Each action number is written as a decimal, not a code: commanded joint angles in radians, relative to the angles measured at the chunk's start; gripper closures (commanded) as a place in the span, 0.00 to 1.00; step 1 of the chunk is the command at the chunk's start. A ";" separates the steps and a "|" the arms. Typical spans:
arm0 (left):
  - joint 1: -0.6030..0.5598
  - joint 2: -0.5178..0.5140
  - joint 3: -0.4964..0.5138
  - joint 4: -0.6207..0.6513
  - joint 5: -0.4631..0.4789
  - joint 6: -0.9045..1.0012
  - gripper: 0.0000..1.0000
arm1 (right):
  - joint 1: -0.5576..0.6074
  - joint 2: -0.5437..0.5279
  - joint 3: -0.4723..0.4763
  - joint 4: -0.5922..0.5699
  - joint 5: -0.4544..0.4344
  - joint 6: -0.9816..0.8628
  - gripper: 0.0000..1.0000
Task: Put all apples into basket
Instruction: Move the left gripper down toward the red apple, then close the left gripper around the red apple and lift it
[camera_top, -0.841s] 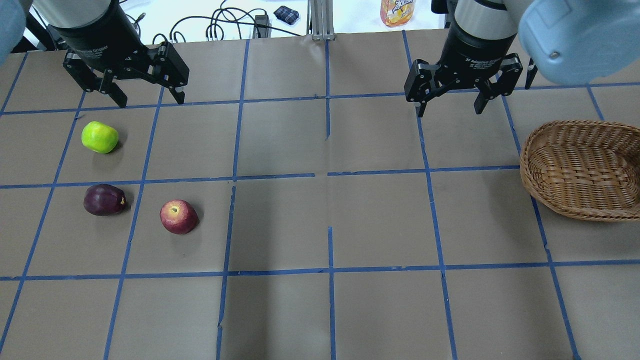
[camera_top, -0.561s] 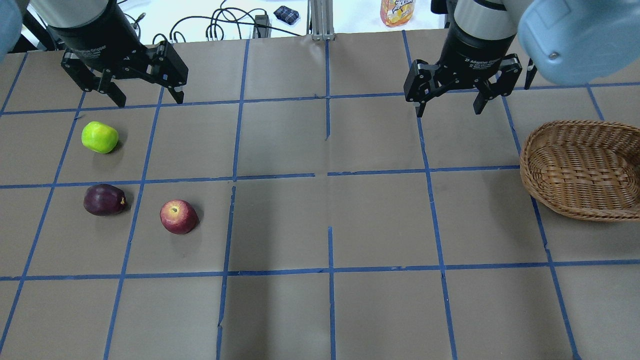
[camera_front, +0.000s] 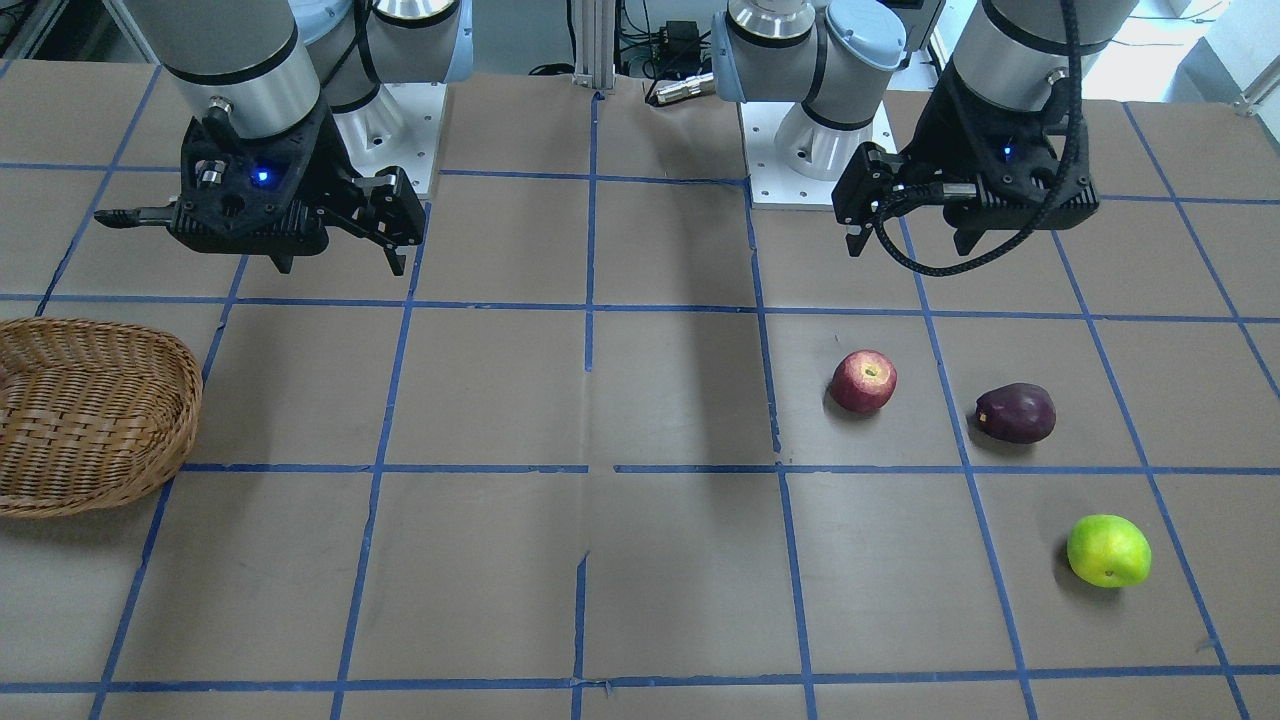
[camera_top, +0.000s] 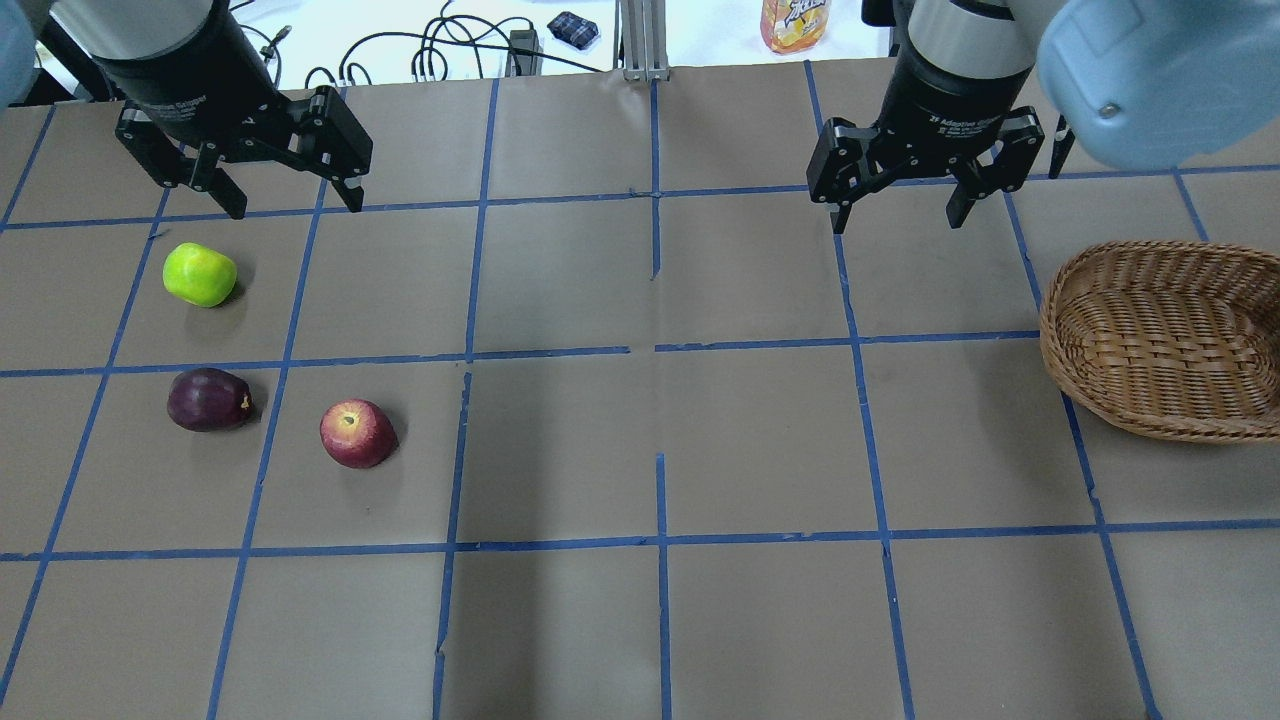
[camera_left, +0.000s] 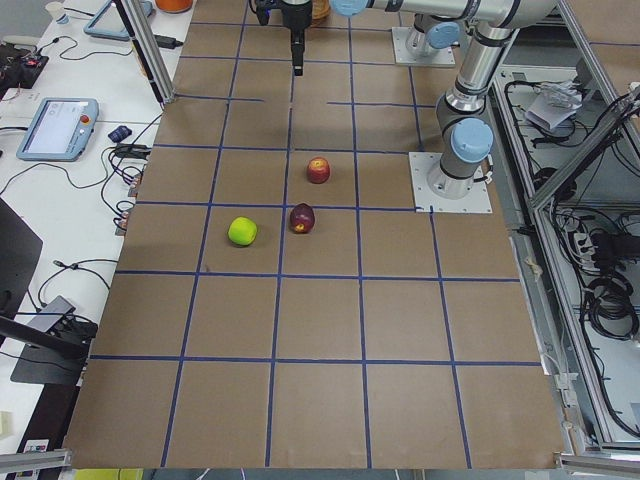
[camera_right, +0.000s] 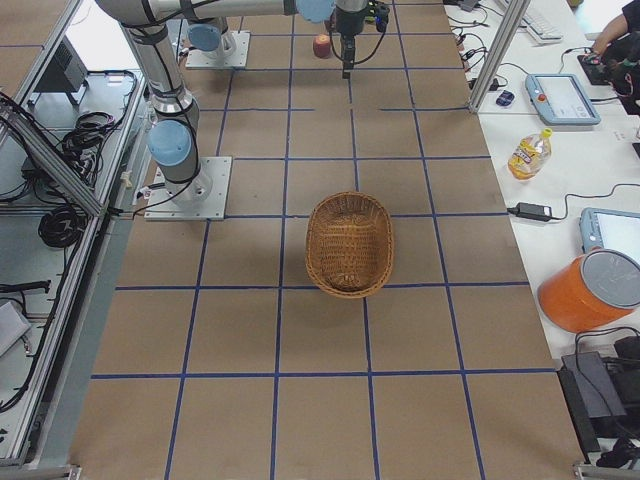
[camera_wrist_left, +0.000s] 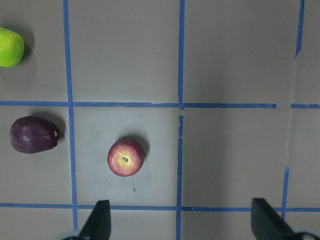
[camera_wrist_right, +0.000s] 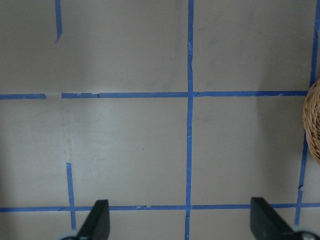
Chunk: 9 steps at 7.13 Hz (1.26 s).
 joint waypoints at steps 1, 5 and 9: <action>0.052 0.003 -0.072 -0.032 0.003 0.011 0.00 | 0.000 0.001 0.002 -0.001 0.001 0.002 0.00; 0.183 -0.074 -0.424 0.360 -0.001 0.126 0.00 | 0.000 0.001 0.000 0.000 -0.010 -0.005 0.00; 0.188 -0.126 -0.644 0.651 0.003 0.142 0.00 | -0.001 0.002 -0.006 0.000 -0.013 -0.013 0.00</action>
